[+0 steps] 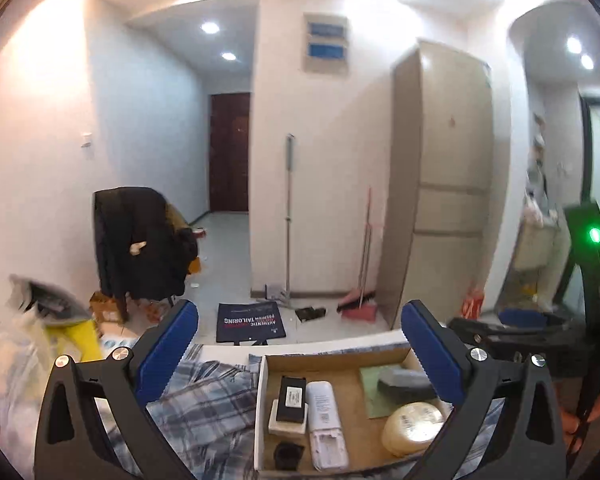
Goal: Organize rigid objects
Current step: 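Move the left gripper to the orange soap box and grasp it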
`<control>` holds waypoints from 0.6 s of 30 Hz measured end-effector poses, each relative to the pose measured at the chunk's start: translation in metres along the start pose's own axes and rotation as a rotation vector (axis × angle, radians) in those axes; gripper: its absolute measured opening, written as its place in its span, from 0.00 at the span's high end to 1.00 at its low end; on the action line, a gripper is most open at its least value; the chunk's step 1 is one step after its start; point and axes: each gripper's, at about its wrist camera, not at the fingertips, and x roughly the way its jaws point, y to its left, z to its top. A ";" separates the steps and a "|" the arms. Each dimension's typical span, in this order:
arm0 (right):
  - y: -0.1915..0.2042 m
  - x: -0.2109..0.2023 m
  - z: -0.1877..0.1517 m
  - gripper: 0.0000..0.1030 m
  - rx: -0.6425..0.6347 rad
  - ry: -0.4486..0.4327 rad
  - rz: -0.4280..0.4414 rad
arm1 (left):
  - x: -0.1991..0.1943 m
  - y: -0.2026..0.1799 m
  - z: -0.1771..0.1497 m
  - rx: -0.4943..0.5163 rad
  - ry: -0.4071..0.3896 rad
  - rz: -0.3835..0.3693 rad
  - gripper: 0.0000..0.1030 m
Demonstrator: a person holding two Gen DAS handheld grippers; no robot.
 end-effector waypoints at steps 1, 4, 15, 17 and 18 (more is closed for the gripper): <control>0.000 -0.013 -0.001 0.13 -0.018 -0.022 -0.010 | -0.013 -0.001 0.001 -0.007 -0.017 0.013 0.00; 0.003 -0.051 -0.013 0.08 -0.048 -0.084 -0.006 | -0.060 -0.011 0.001 0.040 -0.098 -0.005 0.00; 0.008 -0.120 -0.067 0.01 -0.069 -0.241 -0.076 | -0.121 -0.007 -0.034 0.032 -0.083 -0.050 0.00; 0.008 -0.111 -0.078 0.01 -0.076 -0.187 -0.025 | -0.120 -0.004 -0.043 0.035 -0.064 -0.039 0.00; 0.009 -0.103 -0.084 0.01 -0.081 -0.151 0.005 | -0.118 -0.003 -0.046 0.036 -0.054 -0.039 0.00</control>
